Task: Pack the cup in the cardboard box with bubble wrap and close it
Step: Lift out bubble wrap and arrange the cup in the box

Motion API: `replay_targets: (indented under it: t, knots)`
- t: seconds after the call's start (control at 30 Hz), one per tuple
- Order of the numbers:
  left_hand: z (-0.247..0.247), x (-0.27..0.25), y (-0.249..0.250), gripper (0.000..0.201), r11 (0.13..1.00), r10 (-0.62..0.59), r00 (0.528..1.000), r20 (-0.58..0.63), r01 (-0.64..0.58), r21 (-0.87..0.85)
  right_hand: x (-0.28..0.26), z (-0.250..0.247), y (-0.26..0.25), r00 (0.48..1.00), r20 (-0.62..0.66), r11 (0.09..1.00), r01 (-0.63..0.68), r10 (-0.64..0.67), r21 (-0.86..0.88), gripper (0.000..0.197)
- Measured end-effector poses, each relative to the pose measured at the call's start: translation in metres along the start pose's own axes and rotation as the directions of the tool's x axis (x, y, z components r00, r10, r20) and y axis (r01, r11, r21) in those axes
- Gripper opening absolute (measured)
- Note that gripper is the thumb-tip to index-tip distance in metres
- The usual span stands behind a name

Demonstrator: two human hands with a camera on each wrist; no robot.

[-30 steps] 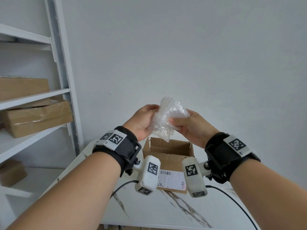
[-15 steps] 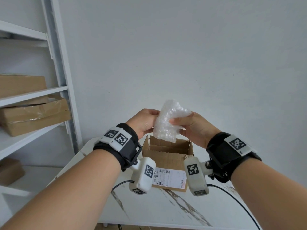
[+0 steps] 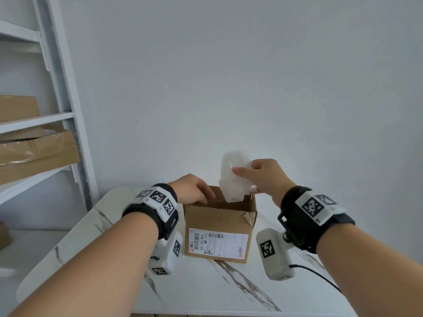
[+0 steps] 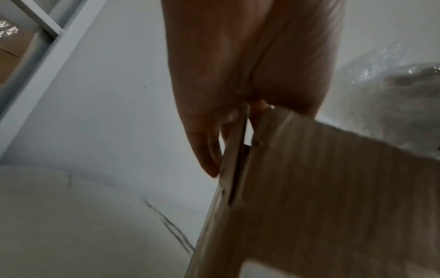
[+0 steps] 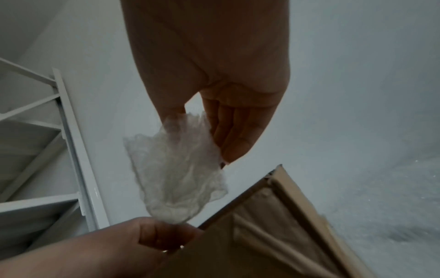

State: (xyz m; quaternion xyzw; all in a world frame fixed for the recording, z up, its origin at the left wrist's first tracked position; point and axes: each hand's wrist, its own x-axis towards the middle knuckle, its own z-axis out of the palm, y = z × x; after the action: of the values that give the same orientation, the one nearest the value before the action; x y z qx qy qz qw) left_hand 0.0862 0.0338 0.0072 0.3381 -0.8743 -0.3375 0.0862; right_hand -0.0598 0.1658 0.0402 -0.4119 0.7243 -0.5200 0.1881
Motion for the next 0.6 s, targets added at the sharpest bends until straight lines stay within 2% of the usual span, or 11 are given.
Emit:
replay_targets:
  t: [0.07, 0.2, 0.3, 0.37, 0.43, 0.6]
  knots:
    - [0.008, 0.001, -0.003, 0.032, 0.999, 0.002, 1.000, -0.006, -0.002, 0.042, 0.003, 0.000, 0.007, 1.000, -0.016, 0.998, -0.016, 0.015, -0.064, 0.039]
    - [0.016, 0.000, -0.007, 0.042, 0.996, 0.035, 0.991, -0.125, -0.024, 0.088, 0.006, 0.000, 0.020, 0.998, -0.055, 0.982, -0.049, 0.040, -0.180, 0.031]
    - [0.022, -0.004, -0.009, 0.051, 0.991, 0.073, 0.968, -0.239, -0.043, 0.128, 0.005, 0.001, 0.023, 0.995, -0.100, 0.954, -0.043, 0.014, -0.296, 0.046]
    - [0.023, -0.007, -0.010, 0.049, 0.984, 0.123, 0.928, -0.351, -0.068, 0.166, 0.004, 0.000, 0.023, 0.993, -0.115, 0.939, -0.031, -0.009, -0.341, 0.049]
    - [0.020, -0.008, -0.008, 0.046, 0.988, 0.139, 0.876, -0.461, -0.094, 0.118, 0.002, -0.001, 0.022, 0.993, -0.113, 0.925, -0.014, -0.031, -0.380, 0.045]
    - [0.022, -0.009, -0.005, 0.043, 0.971, 0.223, 0.760, -0.611, -0.120, 0.205, -0.003, 0.002, 0.020, 0.990, -0.063, 0.843, 0.071, -0.123, -0.534, 0.031]
